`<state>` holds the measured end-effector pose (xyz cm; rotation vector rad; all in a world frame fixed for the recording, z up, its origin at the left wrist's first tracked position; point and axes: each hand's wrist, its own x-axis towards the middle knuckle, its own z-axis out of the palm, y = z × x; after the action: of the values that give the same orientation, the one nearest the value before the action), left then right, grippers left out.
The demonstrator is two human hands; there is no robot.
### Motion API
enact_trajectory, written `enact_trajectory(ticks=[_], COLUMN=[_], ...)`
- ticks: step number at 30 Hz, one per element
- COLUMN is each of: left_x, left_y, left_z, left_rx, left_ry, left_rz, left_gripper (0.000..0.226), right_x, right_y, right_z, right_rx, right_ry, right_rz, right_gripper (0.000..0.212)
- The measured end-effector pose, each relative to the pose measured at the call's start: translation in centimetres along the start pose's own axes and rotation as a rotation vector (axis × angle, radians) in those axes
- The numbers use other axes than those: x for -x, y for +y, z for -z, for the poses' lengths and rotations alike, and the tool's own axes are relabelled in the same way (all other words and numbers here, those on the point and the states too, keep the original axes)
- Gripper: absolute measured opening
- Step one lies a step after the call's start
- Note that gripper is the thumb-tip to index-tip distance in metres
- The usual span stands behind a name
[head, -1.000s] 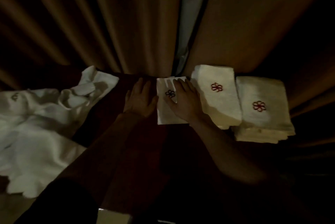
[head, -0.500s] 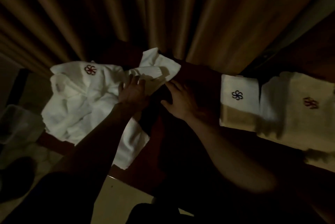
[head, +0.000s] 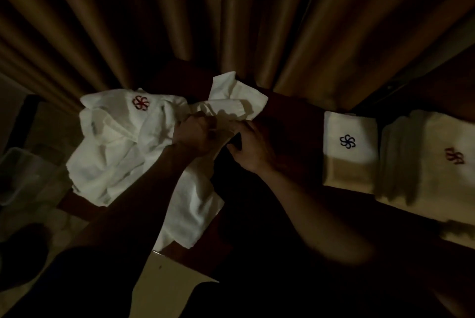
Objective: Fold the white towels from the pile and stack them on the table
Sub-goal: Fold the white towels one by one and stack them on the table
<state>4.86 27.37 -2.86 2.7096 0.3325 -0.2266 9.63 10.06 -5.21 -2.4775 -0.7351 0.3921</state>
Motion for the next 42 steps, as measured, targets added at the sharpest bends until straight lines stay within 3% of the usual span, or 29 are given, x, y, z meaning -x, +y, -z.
enact_trajectory(ticks=[2, 7, 13, 20, 32, 35, 38, 42], left_x=[0.3, 0.6, 1.2, 1.7, 0.8, 0.4, 0.2, 0.2], left_y=[0.6, 2.8, 7.7, 11.2, 16.0, 16.7, 17.0, 17.5], left_z=[0.4, 0.1, -0.1, 0.7, 6.3, 7.3, 7.5, 7.7], left_rx=[0.038, 0.111, 0.253, 0.247, 0.342, 0.358, 0.341, 0.348], left_ry=[0.02, 0.106, 0.18, 0.388, 0.64, 0.631, 0.602, 0.609], left_rz=[-0.054, -0.184, -0.292, -0.291, -0.239, -0.257, -0.261, -0.286], left_gripper=[0.078, 0.041, 0.025, 0.009, 0.015, 0.015, 0.021, 0.023], right_x=[0.3, 1.3, 3.4, 4.8, 5.3, 5.6, 5.5, 5.6], right_y=[0.2, 0.8, 2.1, 3.3, 1.3, 1.7, 3.0, 4.4], right_z=[0.7, 2.5, 4.7, 8.2, 16.8, 17.6, 17.5, 18.0], right_rx=[-0.022, -0.14, -0.199, -0.48, -0.71, -0.591, -0.442, -0.32], right_ry=[0.005, 0.01, 0.086, 0.196, 0.252, 0.166, 0.147, 0.054], right_rz=[-0.008, -0.057, -0.133, -0.121, -0.017, -0.024, -0.048, -0.111], right_gripper=[0.06, 0.062, 0.01, 0.01, 0.009, 0.012, 0.028, 0.017])
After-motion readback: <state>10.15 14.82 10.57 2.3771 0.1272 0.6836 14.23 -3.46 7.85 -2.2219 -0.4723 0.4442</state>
